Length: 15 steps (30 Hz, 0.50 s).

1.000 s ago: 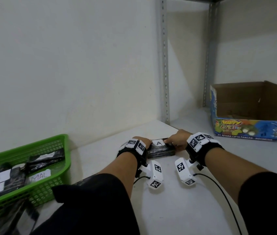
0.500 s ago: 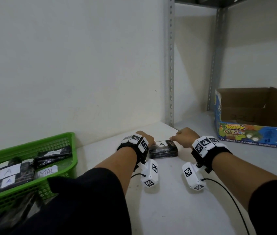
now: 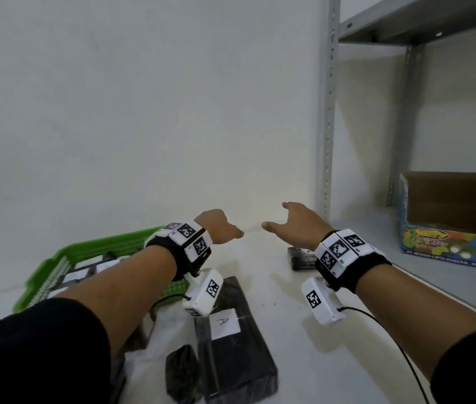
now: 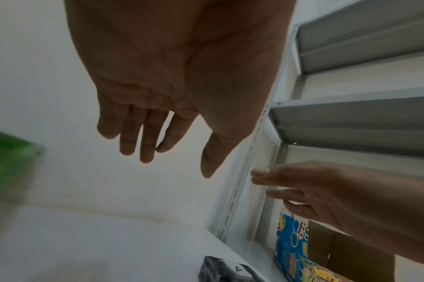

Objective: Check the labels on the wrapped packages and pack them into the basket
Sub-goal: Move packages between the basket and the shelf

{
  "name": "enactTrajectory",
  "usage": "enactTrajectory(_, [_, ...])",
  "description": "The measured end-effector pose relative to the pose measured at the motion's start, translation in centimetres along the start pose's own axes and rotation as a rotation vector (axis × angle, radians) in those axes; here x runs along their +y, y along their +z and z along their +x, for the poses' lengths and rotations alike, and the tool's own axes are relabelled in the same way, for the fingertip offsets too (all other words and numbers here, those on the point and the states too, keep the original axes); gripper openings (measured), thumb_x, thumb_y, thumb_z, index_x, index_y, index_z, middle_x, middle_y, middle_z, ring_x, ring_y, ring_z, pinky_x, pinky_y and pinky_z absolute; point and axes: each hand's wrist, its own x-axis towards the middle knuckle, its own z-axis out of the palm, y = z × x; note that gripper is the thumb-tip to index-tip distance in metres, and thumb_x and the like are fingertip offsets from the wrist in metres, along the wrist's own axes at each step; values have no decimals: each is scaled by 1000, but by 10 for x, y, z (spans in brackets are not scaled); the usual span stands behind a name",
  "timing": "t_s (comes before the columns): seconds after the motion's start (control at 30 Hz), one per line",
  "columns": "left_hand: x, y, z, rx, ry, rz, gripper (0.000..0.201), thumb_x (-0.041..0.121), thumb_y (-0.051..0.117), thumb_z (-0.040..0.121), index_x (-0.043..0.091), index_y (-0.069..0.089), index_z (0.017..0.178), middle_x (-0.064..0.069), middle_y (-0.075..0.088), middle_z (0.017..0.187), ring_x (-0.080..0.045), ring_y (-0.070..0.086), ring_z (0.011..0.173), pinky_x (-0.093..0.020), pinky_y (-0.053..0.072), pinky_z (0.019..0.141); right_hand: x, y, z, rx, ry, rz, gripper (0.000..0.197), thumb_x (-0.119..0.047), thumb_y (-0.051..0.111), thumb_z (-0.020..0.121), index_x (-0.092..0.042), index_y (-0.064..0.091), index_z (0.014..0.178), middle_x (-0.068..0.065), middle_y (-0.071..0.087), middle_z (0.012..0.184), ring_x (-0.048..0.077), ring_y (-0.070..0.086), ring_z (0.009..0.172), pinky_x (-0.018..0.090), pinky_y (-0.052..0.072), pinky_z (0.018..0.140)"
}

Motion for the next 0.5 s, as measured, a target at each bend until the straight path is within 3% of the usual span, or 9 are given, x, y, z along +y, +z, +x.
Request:
enactTrajectory(0.07, [-25,-11,-26,17,16,51,67,51,59,94,6,49,143,-9,50,148,-25,48,135,-32,40,104,-26,7,-12,-14,-69,0,93,-60,63,94,-9,26,162,6,29,170,25,26,157,42,26,126])
enactTrajectory(0.13, [-52,-20,-53,11,28,129,64,51,58,94,7,51,140,-10,53,145,-26,50,133,-32,41,104,-51,18,-25,-44,-137,-2,94,-61,62,94,-10,25,163,5,27,171,24,23,158,42,24,127])
enactTrajectory(0.33, [-135,-38,-115,-2,23,265,57,56,59,90,10,61,124,-11,66,121,-26,60,102,-31,46,80,-130,59,-66,-148,-332,-52,99,-65,61,93,-10,21,164,8,22,172,27,16,160,45,20,129])
enactTrajectory(0.4, [-162,-41,-131,9,12,274,60,55,59,92,10,58,130,-12,64,127,-30,60,115,-34,49,90,-153,79,-78,-182,-389,-73,102,-71,59,90,-12,22,164,7,23,171,30,17,159,48,22,128])
enactTrajectory(0.5, [-198,-44,-152,7,-33,272,73,55,57,93,8,43,148,-14,51,147,-31,49,134,-36,42,107,-181,108,-94,-217,-455,-88,103,-72,60,87,-14,24,163,7,25,170,31,18,159,48,24,128])
